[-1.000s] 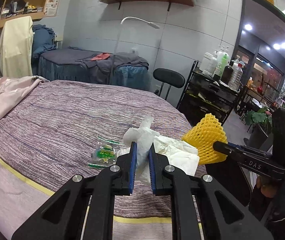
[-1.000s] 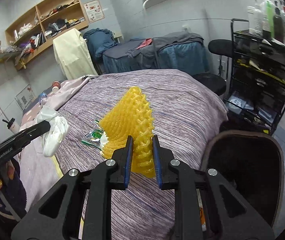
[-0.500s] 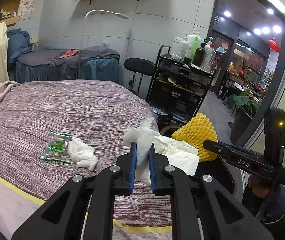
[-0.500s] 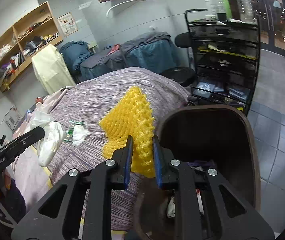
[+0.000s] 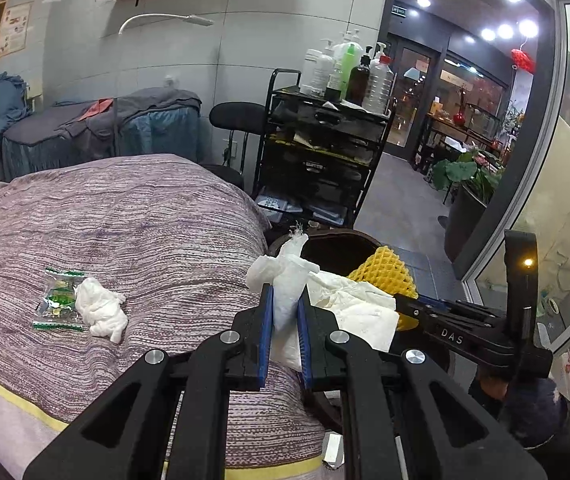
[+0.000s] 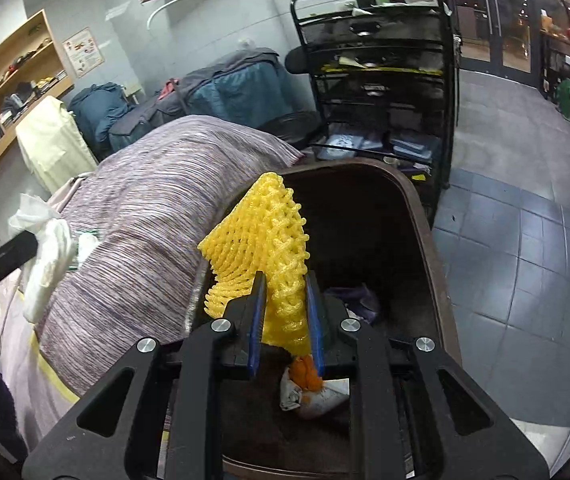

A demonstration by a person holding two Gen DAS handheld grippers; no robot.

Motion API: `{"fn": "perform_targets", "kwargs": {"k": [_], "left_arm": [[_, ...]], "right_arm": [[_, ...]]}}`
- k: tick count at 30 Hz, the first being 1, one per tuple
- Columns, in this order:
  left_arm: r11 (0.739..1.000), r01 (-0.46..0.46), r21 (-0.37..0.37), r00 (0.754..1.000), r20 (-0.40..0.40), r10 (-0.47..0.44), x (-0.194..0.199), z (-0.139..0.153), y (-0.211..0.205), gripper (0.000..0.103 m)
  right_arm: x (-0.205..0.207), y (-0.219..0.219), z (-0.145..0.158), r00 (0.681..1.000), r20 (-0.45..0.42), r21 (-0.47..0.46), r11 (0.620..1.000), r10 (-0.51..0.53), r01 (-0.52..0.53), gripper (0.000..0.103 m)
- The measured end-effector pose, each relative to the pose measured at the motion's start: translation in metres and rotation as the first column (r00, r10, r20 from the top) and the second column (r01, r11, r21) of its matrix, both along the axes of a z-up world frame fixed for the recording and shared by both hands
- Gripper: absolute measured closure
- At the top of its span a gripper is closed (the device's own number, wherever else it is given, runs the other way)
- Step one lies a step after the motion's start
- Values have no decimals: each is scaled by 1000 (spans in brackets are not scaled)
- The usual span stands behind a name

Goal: Collect trash
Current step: 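Carry both items to the bin while the right tool drops the yellow foam net inside, then lower the white tissue bundle into the bin with the left tool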

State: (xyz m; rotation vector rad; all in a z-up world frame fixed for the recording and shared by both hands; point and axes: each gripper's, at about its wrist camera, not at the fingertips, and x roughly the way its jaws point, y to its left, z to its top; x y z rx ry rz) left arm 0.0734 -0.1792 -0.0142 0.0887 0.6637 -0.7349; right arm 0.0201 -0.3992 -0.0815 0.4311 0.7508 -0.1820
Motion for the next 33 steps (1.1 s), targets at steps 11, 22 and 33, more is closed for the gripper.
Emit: {"fn": "perform_targets", "kwargs": {"k": [11, 22, 33], "left_arm": [[999, 39, 33, 999, -19, -38, -2, -12, -19, 91], [995, 81, 64, 996, -42, -79, 2, -21, -38, 91], [972, 159, 175, 987, -33, -155, -2, -39, -81, 91]], "right_arm": [[5, -11, -33, 994, -80, -34, 997, -78, 75, 39], [-5, -10, -21, 992, -41, -102, 988, -119, 114, 32], [-21, -19, 1, 982, 2, -183, 965, -190, 187, 27]]}}
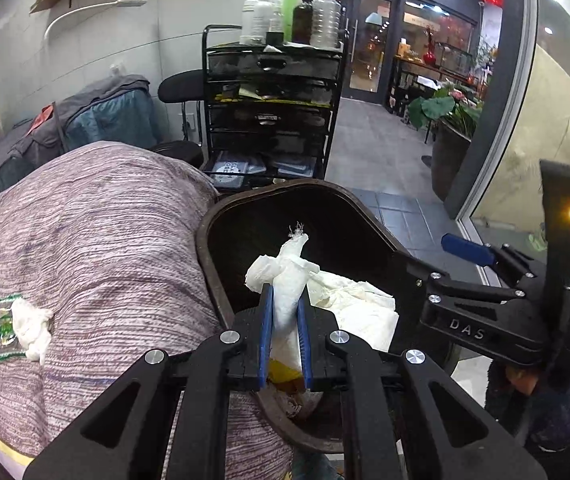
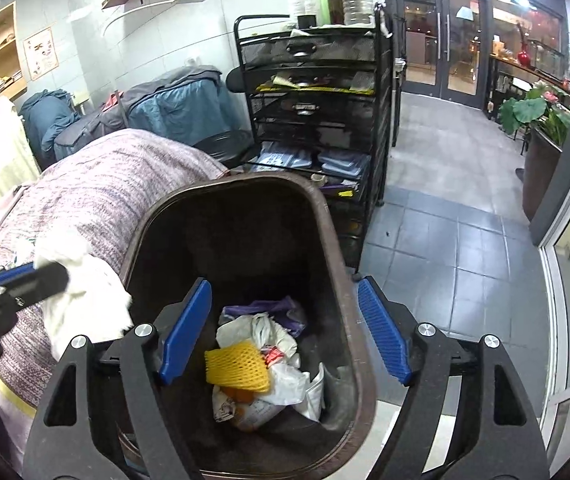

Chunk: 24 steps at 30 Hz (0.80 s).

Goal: Collect trash
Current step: 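Lower the white tissue bundle into the bin with the left tool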

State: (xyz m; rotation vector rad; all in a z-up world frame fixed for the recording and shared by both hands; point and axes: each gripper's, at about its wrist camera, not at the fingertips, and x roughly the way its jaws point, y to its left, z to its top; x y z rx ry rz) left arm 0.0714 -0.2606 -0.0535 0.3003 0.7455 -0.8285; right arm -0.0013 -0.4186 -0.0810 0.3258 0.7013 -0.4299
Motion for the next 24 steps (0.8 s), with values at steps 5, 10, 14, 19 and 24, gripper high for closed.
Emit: {"fn": "perform_targets", "kwargs": {"k": [5, 10, 14, 19, 24], "left_arm": [[999, 27, 33, 1000, -2, -27, 0, -6, -14, 91], [997, 51, 66, 999, -2, -51, -1, -14, -28, 91], [994, 67, 92, 998, -13, -66, -1, -21, -36, 91], [990, 77, 115, 997, -11, -76, 0, -27, -44, 76], [993, 66, 94, 997, 35, -69, -5, -22, -40, 35]], "right_arm": [[-6, -7, 3, 1000, 8, -4, 1000, -24, 24, 27], [-11, -11, 5, 999, 9, -13, 999, -41, 41, 27], [-12, -13, 5, 998, 7, -19, 998, -56, 56, 27], [-13, -16, 5, 998, 2, -31, 997, -65, 65, 26], [-14, -21, 4, 996, -1, -37, 996, -84, 84, 25]]}}
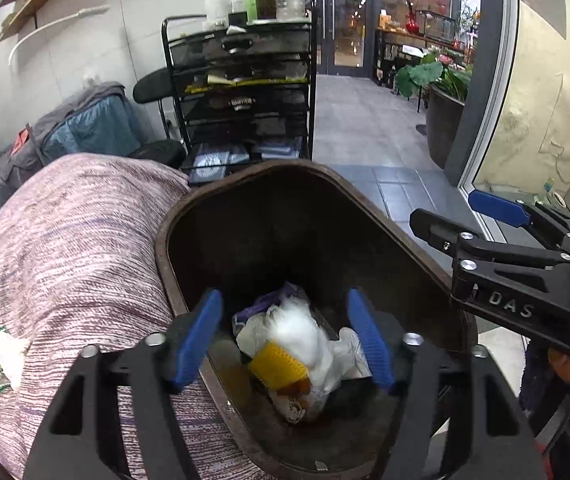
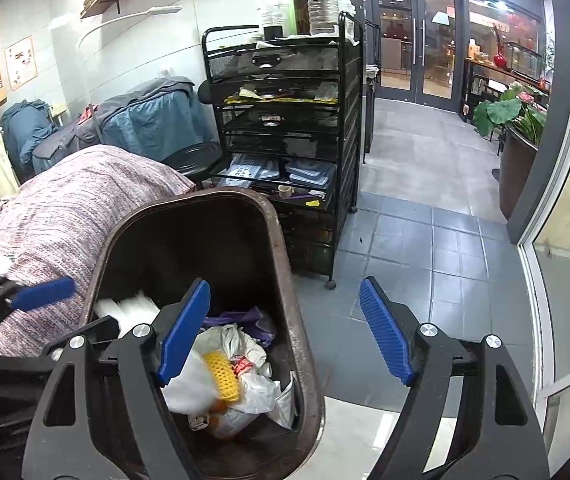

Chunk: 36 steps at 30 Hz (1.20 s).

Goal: Collect trash
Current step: 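Lower the white tissue bundle into the bin with the left tool, then grasp the green snack wrapper with the left tool while the right tool grasps the white tissue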

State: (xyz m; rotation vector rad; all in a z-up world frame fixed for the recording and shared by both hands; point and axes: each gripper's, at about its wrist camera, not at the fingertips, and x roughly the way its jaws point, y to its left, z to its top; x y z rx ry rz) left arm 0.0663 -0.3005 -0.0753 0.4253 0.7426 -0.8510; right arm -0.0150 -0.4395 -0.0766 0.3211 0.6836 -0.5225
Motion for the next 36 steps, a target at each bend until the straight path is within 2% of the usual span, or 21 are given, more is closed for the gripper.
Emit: {"fn": "perform_targets", "kwargs": {"k": [2, 7, 10, 18, 23, 28, 33, 36], "left_arm": [[1000, -3, -11, 1000, 3, 3, -1, 2, 1, 27], [998, -20, -53, 1000, 1, 20, -2, 13, 10, 19], [997, -28, -78, 999, 26, 30, -7, 23, 17, 13], [990, -72, -121, 996, 47, 78, -8, 42, 48, 10], [984, -116, -138, 990, 67, 126, -2, 50, 77, 9], [972, -184, -144, 978, 75, 196, 11, 55, 113, 8], [951, -279, -131, 953, 82, 291, 31, 56, 157, 7], [924, -358, -136, 928, 56, 368, 51, 56, 193, 7]], "right_arm": [[-1, -2, 0, 1000, 1, -2, 1000, -7, 7, 23], [-3, -3, 2, 1000, 12, 6, 1000, -5, 5, 23], [-3, -1, 4, 1000, 29, 18, 1000, 6, -7, 23], [9, 16, 11, 994, 69, 61, 994, 90, -94, 23], [28, 37, 8, 980, 81, 143, 971, 183, -193, 23], [53, 72, 13, 947, 101, 176, 931, 305, -318, 23], [83, 116, 24, 885, 108, 183, 866, 452, -465, 23], [104, 143, 30, 834, 113, 194, 811, 541, -552, 23]]}}
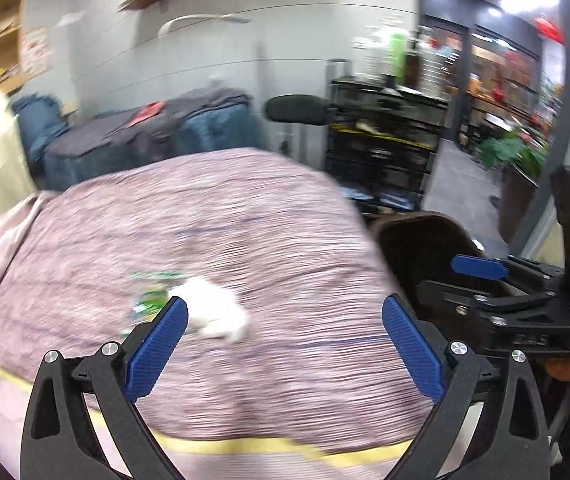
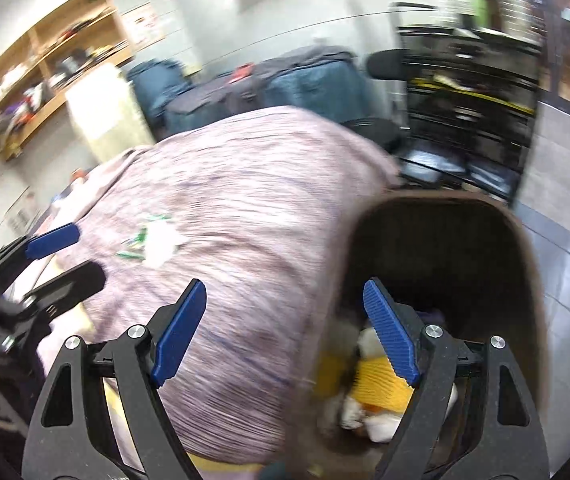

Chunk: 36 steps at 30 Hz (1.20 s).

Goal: Collect trash
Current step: 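Grasp the green snack wrapper with the left tool while the right tool grasps the white tissue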

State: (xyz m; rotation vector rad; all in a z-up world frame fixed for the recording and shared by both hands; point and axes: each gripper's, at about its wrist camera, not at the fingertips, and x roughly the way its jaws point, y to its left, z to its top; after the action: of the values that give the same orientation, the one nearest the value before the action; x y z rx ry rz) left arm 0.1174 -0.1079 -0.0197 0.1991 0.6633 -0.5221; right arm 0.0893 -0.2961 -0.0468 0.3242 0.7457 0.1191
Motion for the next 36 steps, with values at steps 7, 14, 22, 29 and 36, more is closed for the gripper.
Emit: {"fn": "perform_targets", "kwargs": {"k": [7, 14, 22, 29, 36], "left_arm": [[983, -184, 23, 983, -13, 184, 40, -5, 72, 7], [971, -216, 100, 974, -44, 222, 64, -23, 104, 7], [979, -181, 95, 972, -134, 193, 82, -38, 108, 7], [982, -108, 158, 975, -175, 135, 97, -47, 89, 18], [974, -34, 224, 966, -241, 89, 127, -56, 61, 26]], "right_arm": [[55, 66, 9, 976, -55, -59, 975, 213, -216, 23], [117, 126, -4, 928, -188, -183, 917, 322, -355, 30], [157, 157, -24, 873, -324, -263, 852, 364, -453, 44], [165, 150, -28, 882, -303, -237, 868, 361, -437, 74], [155, 124, -14, 930, -219, -185, 923, 295, -337, 75]]}}
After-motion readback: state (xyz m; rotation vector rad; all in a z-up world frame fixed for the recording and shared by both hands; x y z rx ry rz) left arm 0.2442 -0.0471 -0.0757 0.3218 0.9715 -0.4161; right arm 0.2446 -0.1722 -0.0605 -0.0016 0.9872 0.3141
